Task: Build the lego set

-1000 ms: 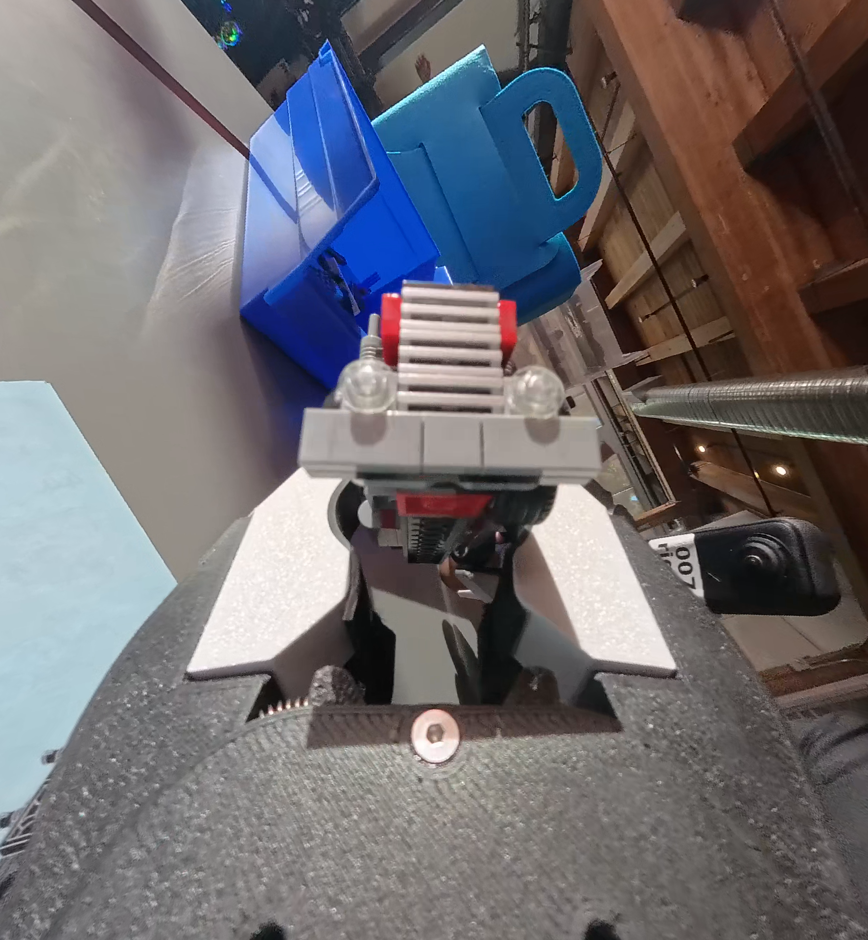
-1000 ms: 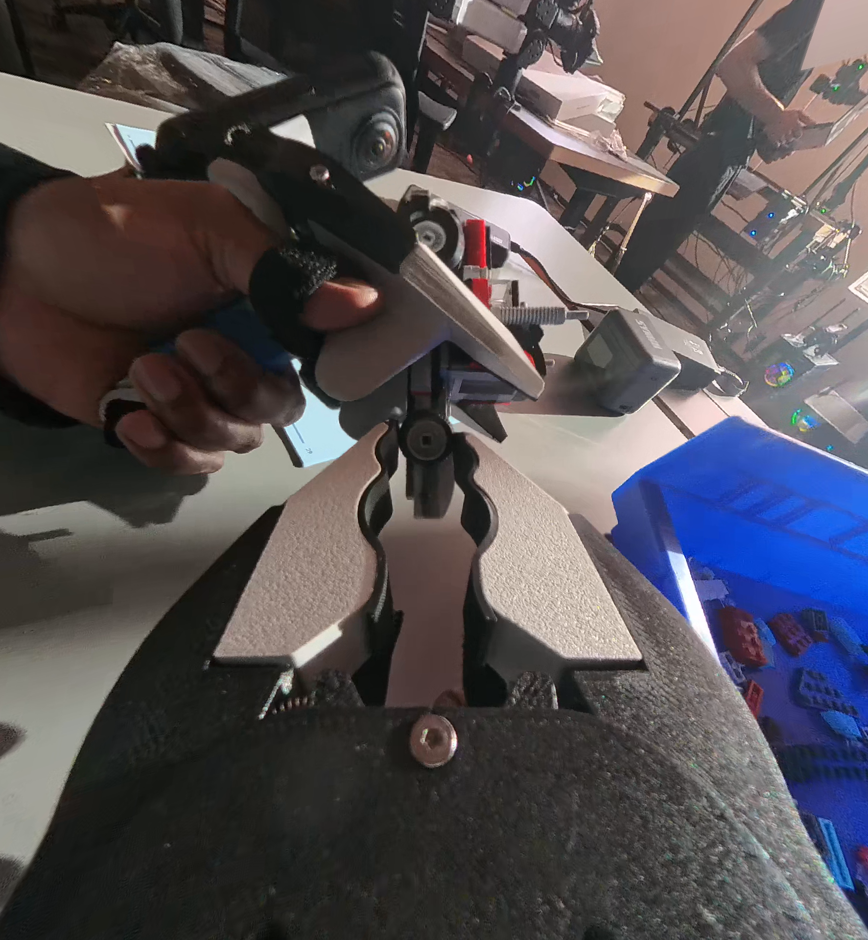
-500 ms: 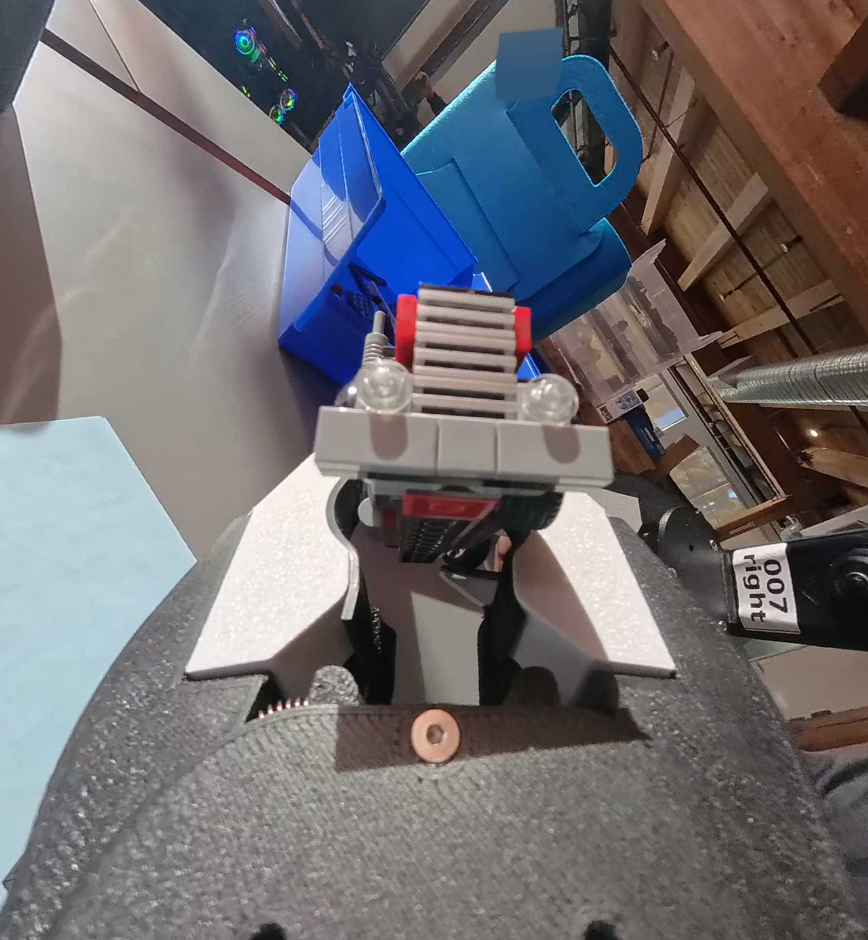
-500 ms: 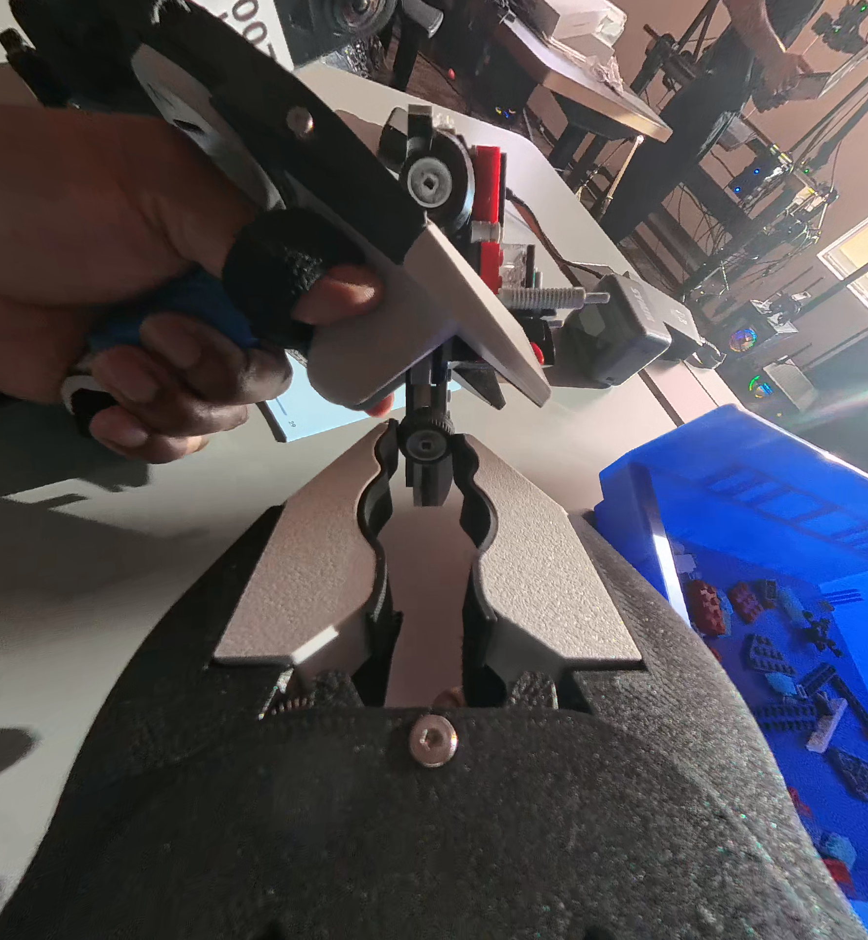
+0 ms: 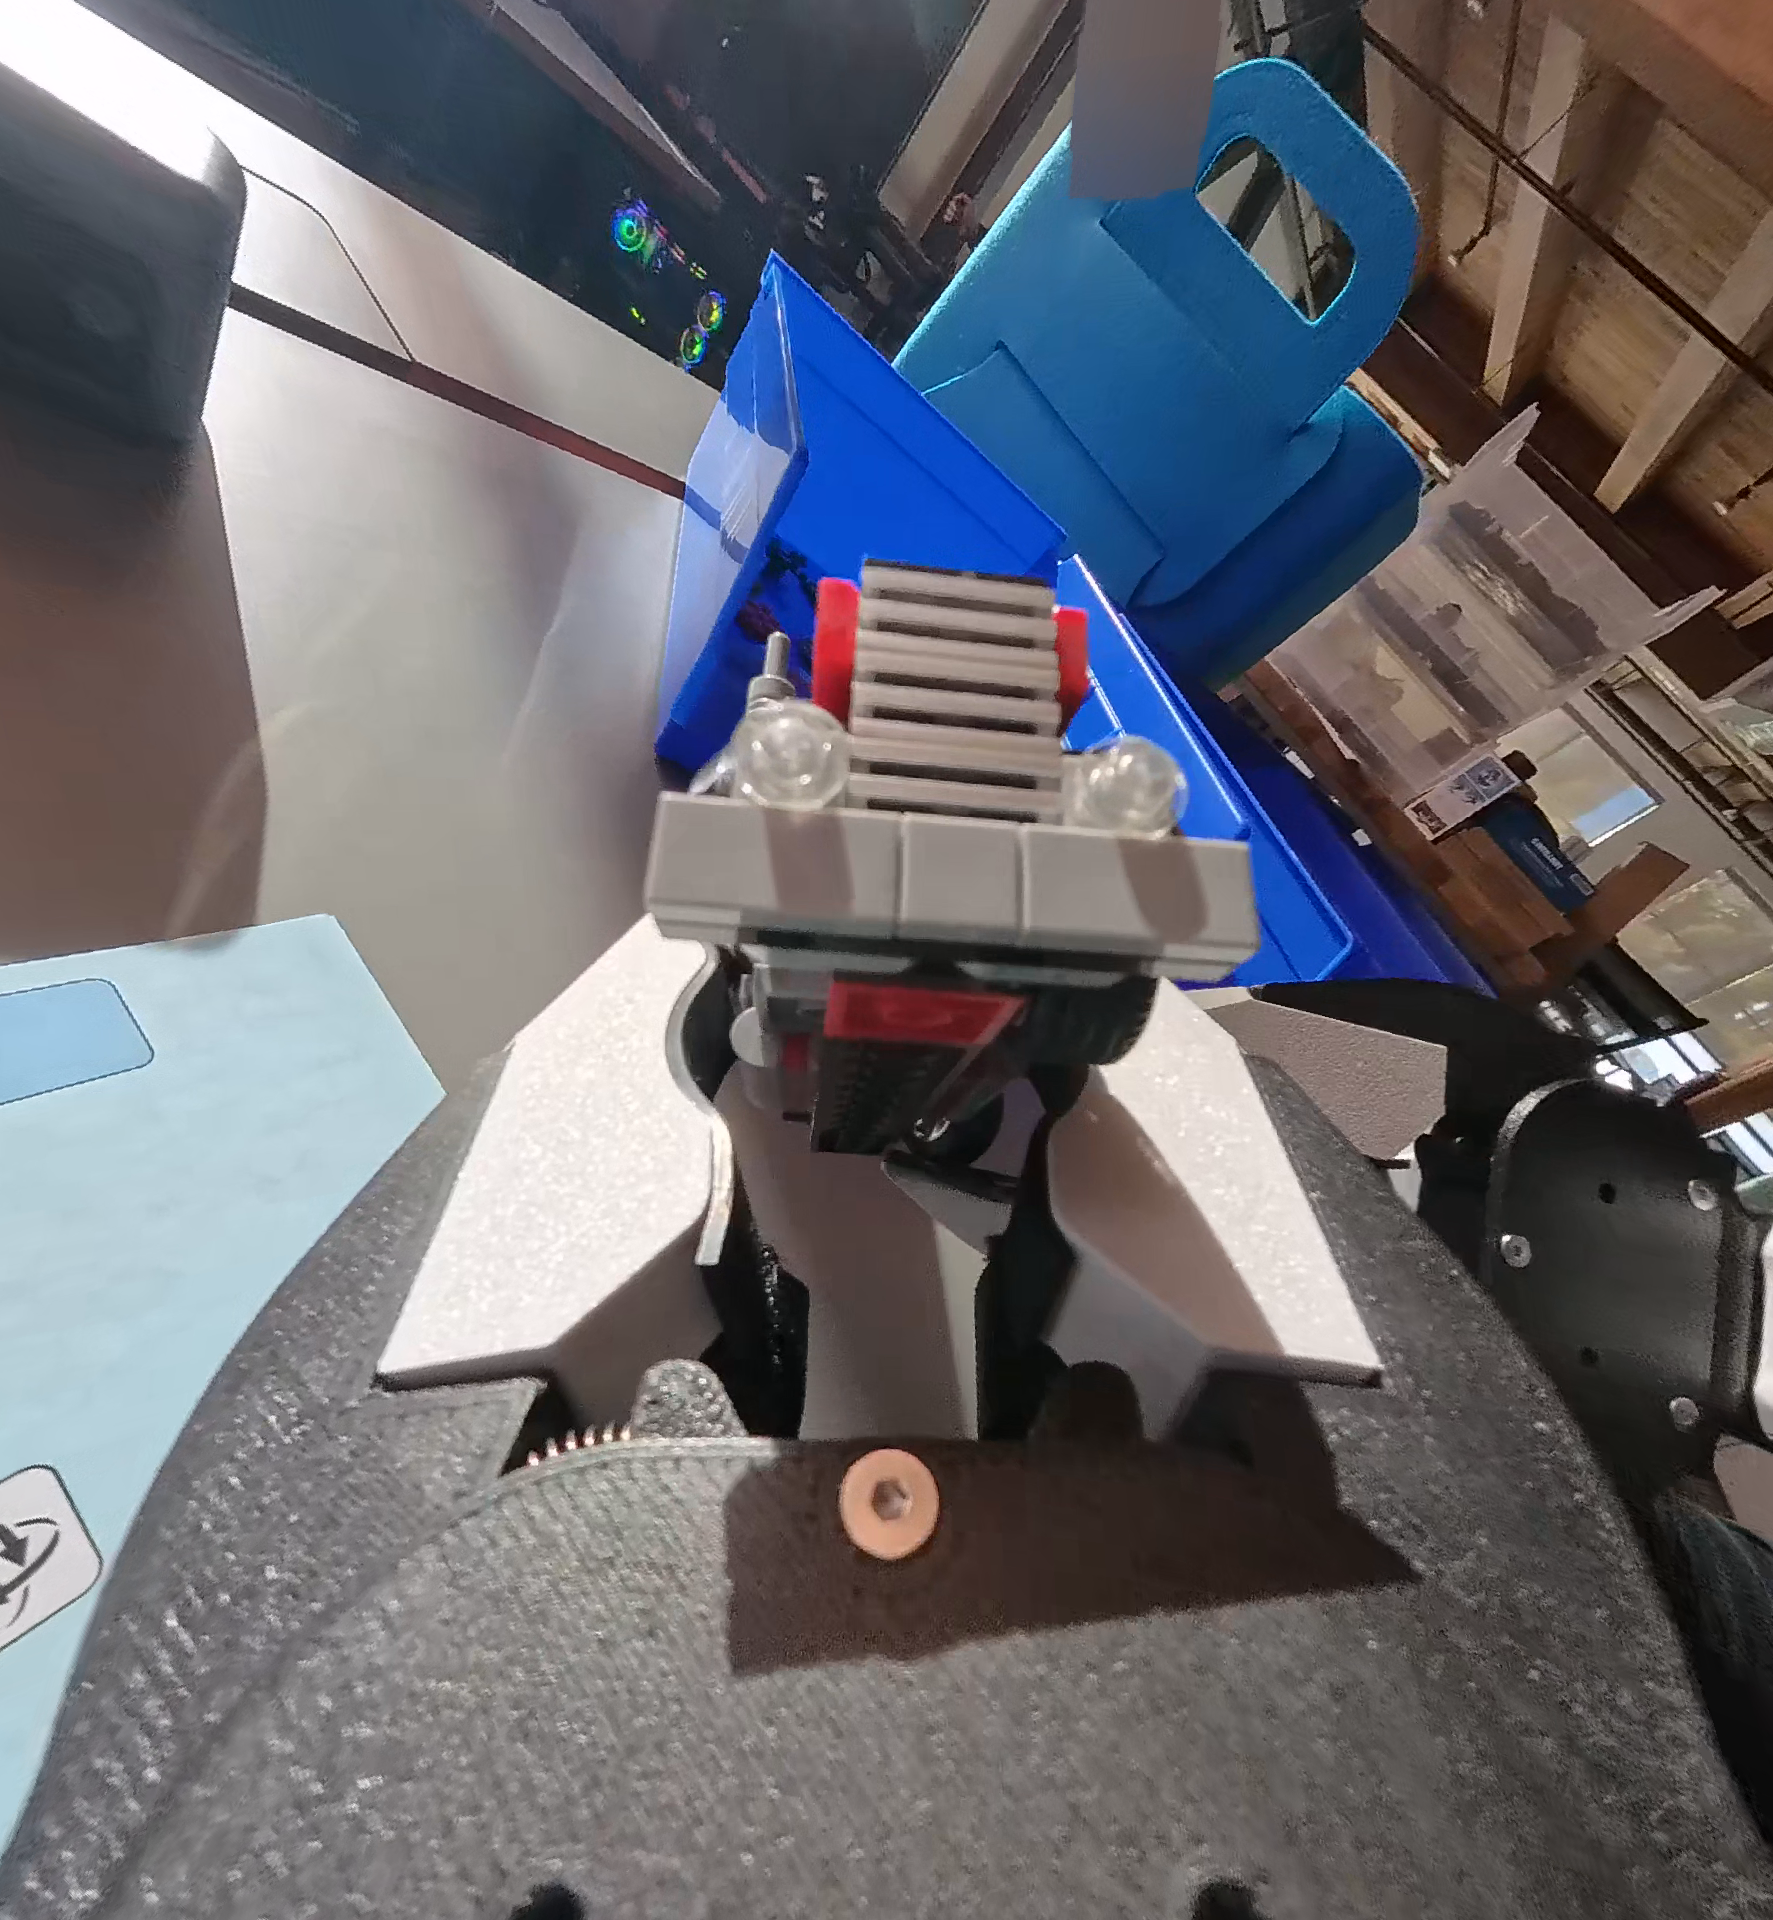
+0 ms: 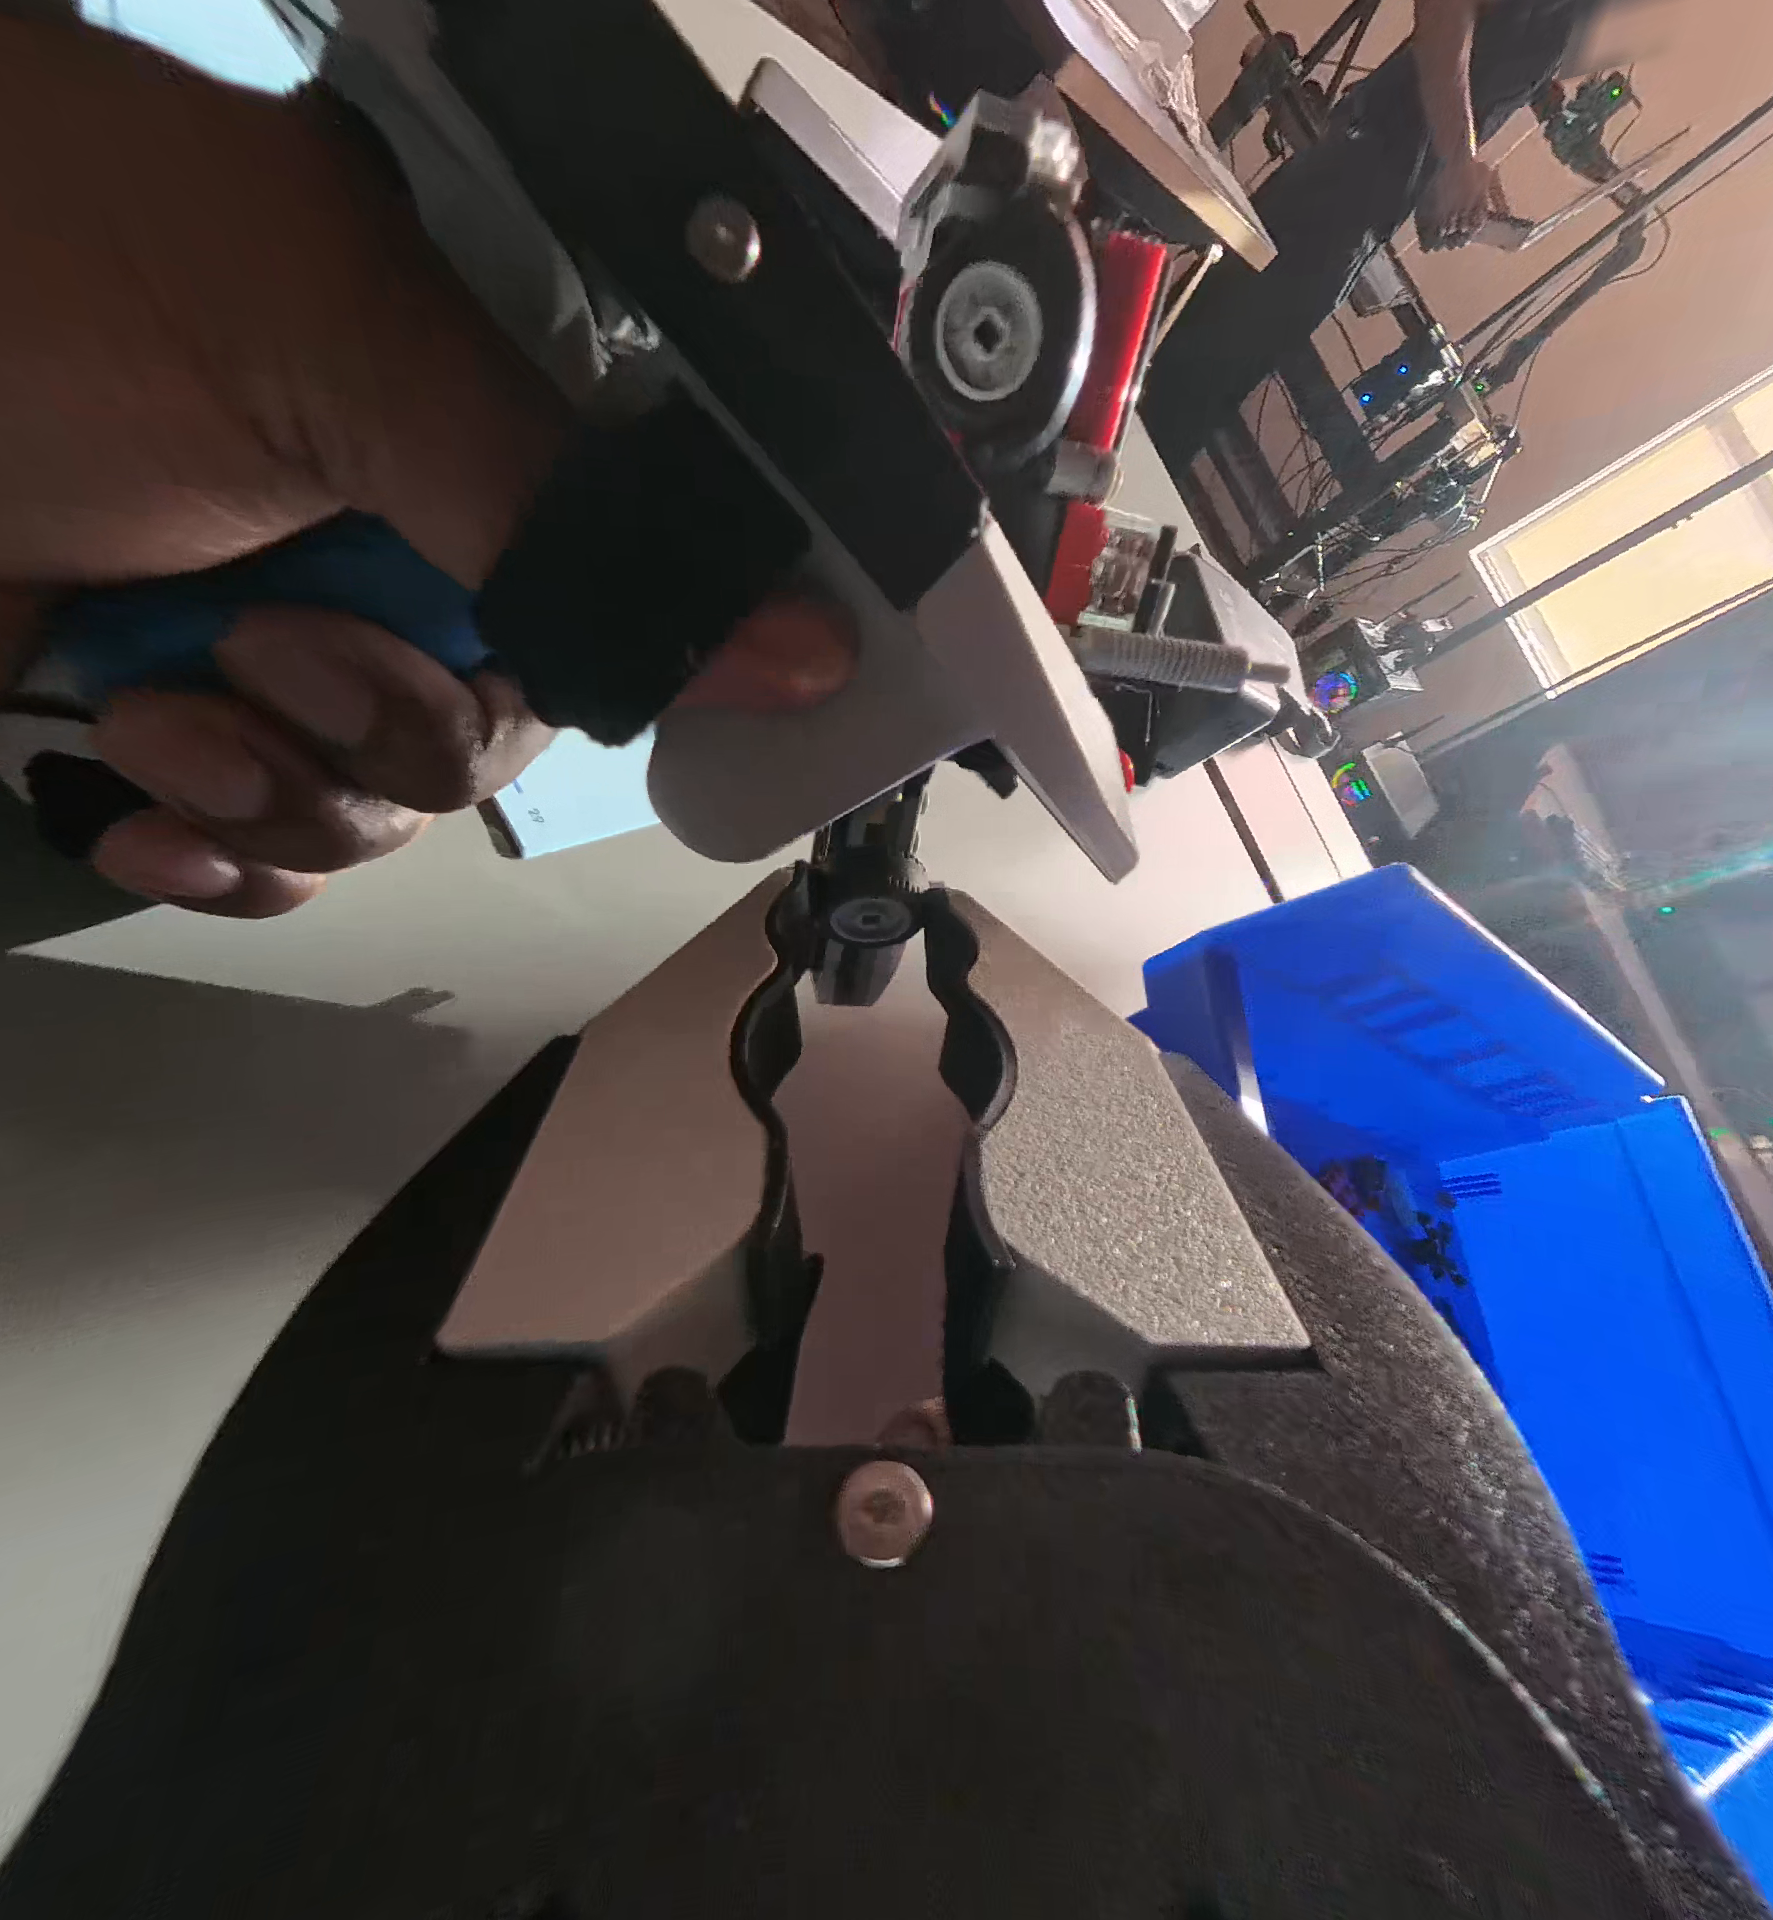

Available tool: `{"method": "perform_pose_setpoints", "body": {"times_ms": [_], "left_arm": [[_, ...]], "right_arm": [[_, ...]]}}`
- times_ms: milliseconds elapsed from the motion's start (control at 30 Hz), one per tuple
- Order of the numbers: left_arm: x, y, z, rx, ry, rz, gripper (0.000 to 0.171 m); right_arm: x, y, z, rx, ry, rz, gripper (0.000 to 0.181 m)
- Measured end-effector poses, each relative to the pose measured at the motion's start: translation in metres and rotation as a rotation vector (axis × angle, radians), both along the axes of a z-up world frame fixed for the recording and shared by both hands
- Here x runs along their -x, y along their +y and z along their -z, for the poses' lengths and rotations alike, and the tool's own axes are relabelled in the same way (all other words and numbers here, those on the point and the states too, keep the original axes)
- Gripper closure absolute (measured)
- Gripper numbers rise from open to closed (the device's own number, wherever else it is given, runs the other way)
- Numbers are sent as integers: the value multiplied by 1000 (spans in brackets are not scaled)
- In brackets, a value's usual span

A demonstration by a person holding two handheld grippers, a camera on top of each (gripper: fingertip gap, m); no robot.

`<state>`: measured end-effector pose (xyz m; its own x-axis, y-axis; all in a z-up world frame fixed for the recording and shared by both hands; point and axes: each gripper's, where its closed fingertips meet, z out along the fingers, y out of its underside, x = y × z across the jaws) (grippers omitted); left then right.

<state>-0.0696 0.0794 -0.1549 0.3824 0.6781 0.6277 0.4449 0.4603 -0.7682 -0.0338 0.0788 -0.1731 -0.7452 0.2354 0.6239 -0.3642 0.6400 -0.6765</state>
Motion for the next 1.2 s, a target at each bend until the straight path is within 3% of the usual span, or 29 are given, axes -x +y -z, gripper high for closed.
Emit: {"method": "perform_pose_setpoints", "body": {"times_ms": [300,500,800,1200], "left_arm": [[0,0,2,23,-6,-15,115],[3,-3,2,-211,-99,47,118],[4,-2,9,-479,-250,125,117],[3,1,11,-571,-303,152,117]], "right_arm": [[1,-1,3,-80,111,19,159],[-2,-6,-6,81,-49,-21,158],[-4,-8,-10,176,-125,-63,157],[-3,-7,-13,234,-195,-84,157]]}}
